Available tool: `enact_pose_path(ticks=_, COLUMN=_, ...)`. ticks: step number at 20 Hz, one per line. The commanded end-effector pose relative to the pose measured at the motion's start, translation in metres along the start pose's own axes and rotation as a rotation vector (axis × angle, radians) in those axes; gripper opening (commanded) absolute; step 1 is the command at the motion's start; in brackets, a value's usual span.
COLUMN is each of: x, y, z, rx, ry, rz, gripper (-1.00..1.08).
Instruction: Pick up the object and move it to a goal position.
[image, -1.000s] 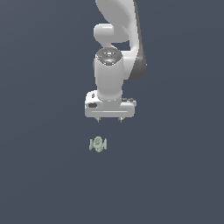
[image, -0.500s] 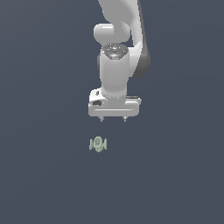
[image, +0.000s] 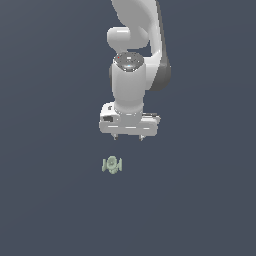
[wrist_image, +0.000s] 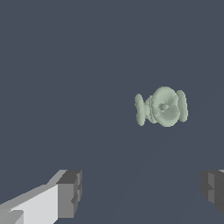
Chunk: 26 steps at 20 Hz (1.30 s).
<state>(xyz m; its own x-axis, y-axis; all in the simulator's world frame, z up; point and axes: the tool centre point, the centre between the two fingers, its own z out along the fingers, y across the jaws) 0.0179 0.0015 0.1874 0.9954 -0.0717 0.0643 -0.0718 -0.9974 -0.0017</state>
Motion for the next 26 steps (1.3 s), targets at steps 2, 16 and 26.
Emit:
enact_pose_path(ticks=2, x=0.003, y=0.003, z=0.003, rx=0.001, ry=-0.004, rz=0.063, gripper=1.00)
enact_pose_path(ticks=16, x=0.020, y=0.021, z=0.025, rx=0.002, ry=-0.028, rz=0.460, gripper=1.00)
enact_pose_path(ticks=26, x=0.032, y=0.035, z=0.041, rx=-0.006, ry=-0.042, rz=0.763, gripper=1.00)
